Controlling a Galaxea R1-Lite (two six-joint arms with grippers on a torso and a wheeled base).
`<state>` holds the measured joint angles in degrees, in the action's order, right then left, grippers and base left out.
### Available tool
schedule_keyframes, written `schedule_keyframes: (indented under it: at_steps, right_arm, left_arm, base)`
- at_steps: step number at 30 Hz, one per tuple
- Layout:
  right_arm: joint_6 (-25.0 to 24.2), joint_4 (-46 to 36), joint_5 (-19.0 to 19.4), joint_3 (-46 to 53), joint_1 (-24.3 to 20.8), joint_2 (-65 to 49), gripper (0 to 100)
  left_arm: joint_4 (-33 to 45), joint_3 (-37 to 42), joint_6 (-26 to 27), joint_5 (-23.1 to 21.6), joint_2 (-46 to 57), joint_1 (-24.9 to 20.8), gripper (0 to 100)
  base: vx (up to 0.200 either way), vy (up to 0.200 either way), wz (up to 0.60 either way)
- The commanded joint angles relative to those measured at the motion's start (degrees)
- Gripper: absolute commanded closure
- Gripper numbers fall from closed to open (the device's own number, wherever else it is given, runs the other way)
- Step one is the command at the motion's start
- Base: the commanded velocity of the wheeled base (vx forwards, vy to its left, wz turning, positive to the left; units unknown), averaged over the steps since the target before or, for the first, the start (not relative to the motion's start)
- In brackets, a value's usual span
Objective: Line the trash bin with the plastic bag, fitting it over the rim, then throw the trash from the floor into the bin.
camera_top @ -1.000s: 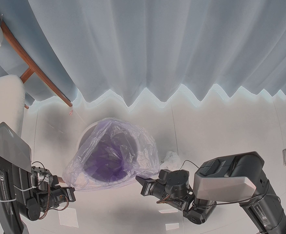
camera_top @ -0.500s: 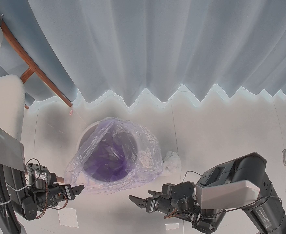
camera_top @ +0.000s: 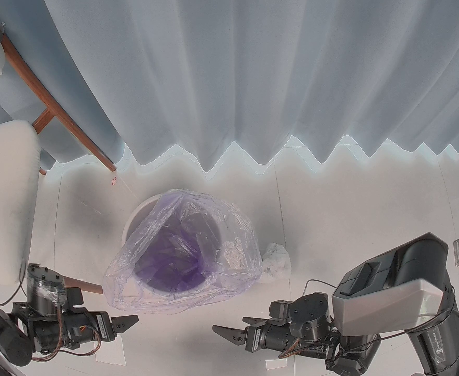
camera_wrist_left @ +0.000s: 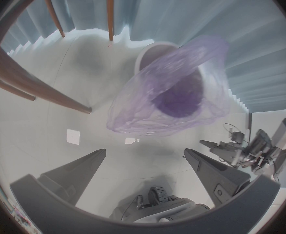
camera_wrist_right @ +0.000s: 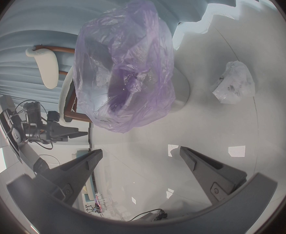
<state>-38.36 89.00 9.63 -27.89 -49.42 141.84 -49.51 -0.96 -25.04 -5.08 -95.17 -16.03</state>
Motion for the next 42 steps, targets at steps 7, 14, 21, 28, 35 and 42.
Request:
schedule_keyframes:
  at_steps: [7, 14, 21, 28, 35, 42]
  right_arm:
    - [-5.32, 0.29, 3.47, 9.52, 2.93, -17.12, 0]
    - [-6.11, 0.38, 5.05, 12.86, 3.1, -24.24, 0]
    - [-6.02, 0.73, 4.7, 13.48, 3.01, -24.5, 0]
    - [-5.85, 0.82, 4.61, 13.65, 2.93, -23.54, 0]
    - [-5.67, 0.82, 2.5, 13.65, 2.57, -23.45, 0]
    - [-4.09, 0.82, 1.62, 13.57, 2.57, -23.62, 0]
  left_arm:
    - [13.91, 0.17, -1.77, -11.35, 40.86, -9.28, 0]
    - [13.65, -12.22, -1.33, -15.66, 34.44, -9.28, 0]
    - [9.87, -19.25, -1.42, -15.04, 26.53, -9.37, 0]
    - [0.64, -18.2, -1.15, -14.87, 23.89, -8.49, 0]
    - [-0.68, -14.59, 7.46, -14.69, 19.06, -9.37, 0]
    - [-7.45, -14.42, 8.87, -11.35, 14.05, -8.14, 0]
  base:
    - [0.0, 0.0, 0.0]
    - [0.0, 0.0, 0.0]
    - [0.0, 0.0, 0.0]
    - [0.0, 0.0, 0.0]
    - [0.0, 0.0, 0.0]
    - [0.0, 0.0, 0.0]
